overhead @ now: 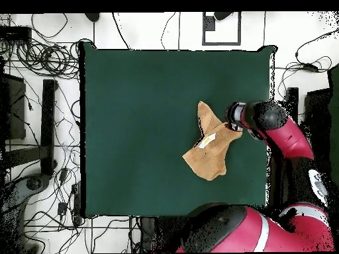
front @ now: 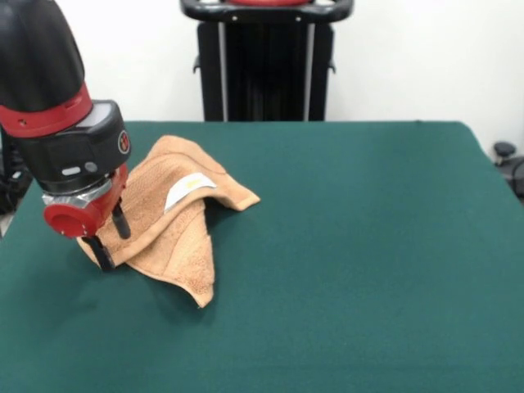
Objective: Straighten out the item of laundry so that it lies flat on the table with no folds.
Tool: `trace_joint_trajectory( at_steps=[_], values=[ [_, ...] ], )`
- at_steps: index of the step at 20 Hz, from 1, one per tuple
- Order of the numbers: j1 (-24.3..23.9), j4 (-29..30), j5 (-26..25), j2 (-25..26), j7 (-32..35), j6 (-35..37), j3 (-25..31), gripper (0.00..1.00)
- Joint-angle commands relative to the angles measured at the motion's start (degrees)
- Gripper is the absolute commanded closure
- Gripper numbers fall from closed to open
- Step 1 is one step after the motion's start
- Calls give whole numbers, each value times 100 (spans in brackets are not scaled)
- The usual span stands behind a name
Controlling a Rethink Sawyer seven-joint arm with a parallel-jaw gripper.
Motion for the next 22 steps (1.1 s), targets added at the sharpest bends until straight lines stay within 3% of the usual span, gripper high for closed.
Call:
trace_joint_trajectory(
  at_steps=[1,13,17,22],
  values=[
    [52,236,-230,178,-432,-347,786,0],
    [-107,76,-364,316,-575,-314,971,0],
    [-54,-117,-618,210,-678,714,761,0],
    [-152,-206,-784,155,-785,1311,884,0]
  ],
)
